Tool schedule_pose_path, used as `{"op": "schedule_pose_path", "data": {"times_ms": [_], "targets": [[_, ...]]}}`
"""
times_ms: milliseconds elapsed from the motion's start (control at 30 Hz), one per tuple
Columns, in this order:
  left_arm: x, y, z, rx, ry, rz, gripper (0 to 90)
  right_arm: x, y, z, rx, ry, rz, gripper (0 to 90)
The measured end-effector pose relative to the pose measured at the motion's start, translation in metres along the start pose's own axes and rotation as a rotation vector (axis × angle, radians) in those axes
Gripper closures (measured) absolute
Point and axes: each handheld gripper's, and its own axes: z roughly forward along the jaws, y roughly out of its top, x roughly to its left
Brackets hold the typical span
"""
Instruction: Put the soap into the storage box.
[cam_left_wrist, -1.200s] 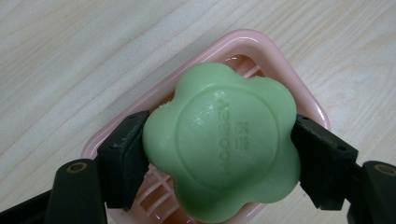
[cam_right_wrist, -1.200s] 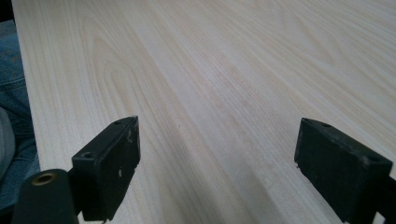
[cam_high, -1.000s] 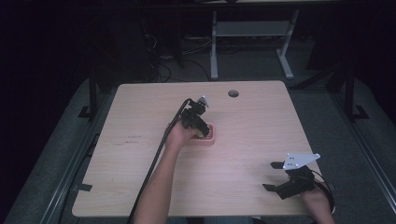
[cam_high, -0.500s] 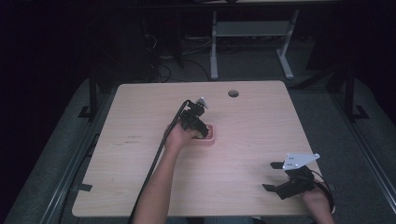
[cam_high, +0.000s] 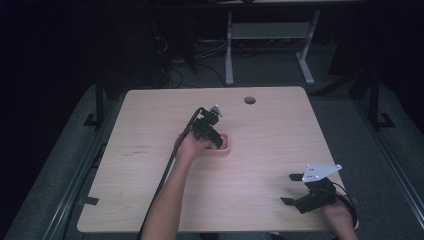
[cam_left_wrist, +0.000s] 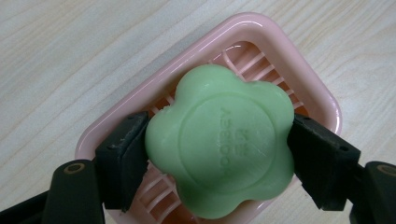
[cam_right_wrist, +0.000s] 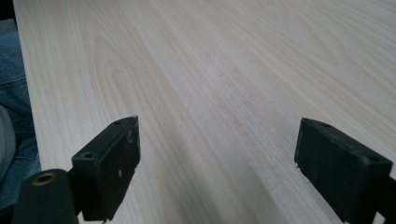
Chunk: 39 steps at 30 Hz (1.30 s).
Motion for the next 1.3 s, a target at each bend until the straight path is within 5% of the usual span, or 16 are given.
{"op": "schedule_pose_path", "data": {"times_ms": [1300], "targets": [[0.0, -0.013, -0.019, -0.059, 0.017, -0.001, 21.5, 0.002, 0.0, 0.003, 0.012, 0.001, -0.008, 13.8]]}}
